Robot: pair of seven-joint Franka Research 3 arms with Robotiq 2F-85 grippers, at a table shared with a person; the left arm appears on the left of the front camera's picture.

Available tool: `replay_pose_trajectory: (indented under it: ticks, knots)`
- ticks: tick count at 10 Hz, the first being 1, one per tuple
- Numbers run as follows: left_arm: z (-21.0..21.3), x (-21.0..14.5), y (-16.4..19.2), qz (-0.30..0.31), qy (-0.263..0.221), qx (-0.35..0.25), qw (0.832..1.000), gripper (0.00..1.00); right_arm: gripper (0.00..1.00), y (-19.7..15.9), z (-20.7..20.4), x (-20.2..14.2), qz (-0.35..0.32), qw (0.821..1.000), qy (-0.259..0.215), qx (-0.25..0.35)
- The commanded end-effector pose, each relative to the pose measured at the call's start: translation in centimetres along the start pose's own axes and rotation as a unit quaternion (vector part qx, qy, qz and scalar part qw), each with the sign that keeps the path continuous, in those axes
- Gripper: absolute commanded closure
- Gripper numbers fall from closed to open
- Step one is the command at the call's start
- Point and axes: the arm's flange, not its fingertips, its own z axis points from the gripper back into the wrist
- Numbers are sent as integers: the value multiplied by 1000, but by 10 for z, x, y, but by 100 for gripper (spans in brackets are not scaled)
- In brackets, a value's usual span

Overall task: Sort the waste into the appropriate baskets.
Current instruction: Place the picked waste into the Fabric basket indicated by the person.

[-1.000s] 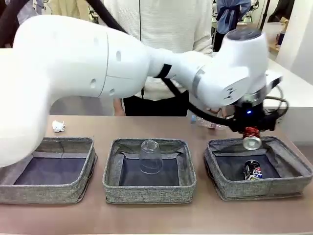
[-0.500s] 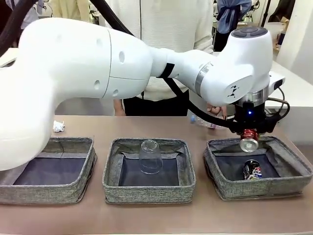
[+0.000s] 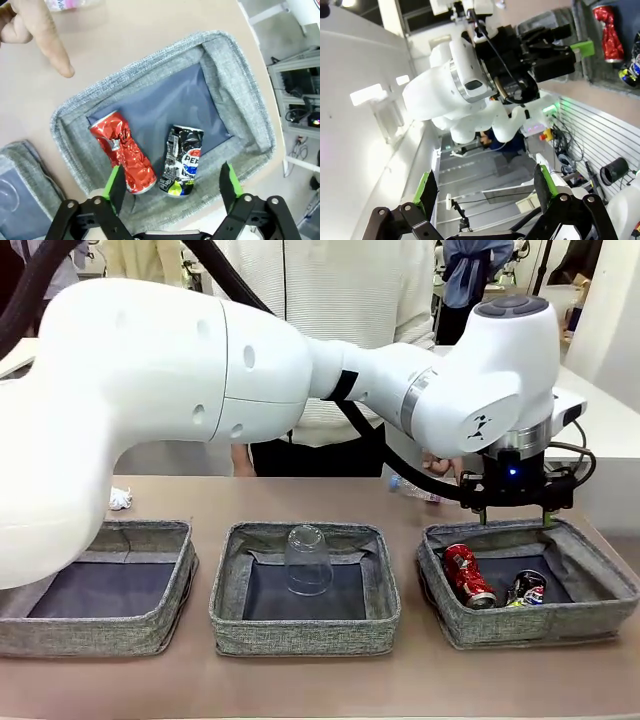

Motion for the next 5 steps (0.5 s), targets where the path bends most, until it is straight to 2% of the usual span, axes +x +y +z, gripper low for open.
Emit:
replay_pose_trajectory:
  ticks: [1,3,5]
  knots:
    - [8,8,-3,-9,17,-9,1000,0,0,2,-1,-2,-4,1000,1,-2]
    - [26,4,-1,-28,47,-35,998,0,0,0,0,0,0,1000,0,0]
    - [85,-21,26,-57,82,-60,993,0,0,-3,-5,6,-15,1000,15,-7]
